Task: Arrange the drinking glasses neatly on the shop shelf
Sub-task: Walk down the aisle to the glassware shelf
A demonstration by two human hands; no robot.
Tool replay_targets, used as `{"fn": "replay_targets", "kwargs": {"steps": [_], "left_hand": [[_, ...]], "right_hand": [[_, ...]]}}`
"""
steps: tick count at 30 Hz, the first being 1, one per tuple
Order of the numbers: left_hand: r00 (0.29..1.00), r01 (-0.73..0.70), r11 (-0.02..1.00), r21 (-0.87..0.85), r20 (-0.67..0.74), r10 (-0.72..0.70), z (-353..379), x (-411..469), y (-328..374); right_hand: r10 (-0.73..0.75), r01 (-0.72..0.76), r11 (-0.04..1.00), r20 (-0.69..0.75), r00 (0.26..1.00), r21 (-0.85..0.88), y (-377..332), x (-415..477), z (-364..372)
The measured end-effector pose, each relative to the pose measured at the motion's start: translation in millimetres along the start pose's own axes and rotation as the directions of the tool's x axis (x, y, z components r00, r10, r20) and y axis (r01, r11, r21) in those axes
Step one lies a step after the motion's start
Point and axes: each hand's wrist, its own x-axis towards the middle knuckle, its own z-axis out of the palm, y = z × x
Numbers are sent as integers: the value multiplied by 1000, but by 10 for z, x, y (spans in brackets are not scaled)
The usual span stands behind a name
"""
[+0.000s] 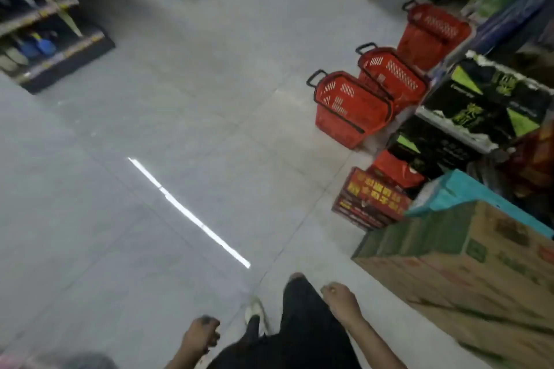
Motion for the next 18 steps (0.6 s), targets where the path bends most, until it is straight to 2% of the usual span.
{"fn": "replay_targets", "kwargs": {"steps": [4, 6, 8, 10, 14, 18], "left_hand": [[997, 8, 997, 77, 73, -13, -135, 115, 531], [997, -5, 996, 92, 82, -2, -191, 147, 725], [995, -7, 993, 122, 102, -6, -244, 502, 1231], [994, -45, 986, 160, 108, 28, -302, 539, 1585], [995, -64, 990, 126, 83, 54, -525, 858, 2767], [996, -89, 995, 32, 34, 88, -890, 993, 3839]], "right_hand": [[84, -79, 988, -27, 996, 129, -91, 109, -71], [132, -131, 975, 4, 991, 179, -28, 182, -78], [243, -253, 941, 71, 967, 225, -46, 598, -141], [283, -301, 927, 111, 953, 222, -53, 690, -159], [389, -423, 882, 182, 903, 210, -696, 1267, -746], [353, -384, 904, 178, 919, 190, -1482, 2120, -1495]]}}
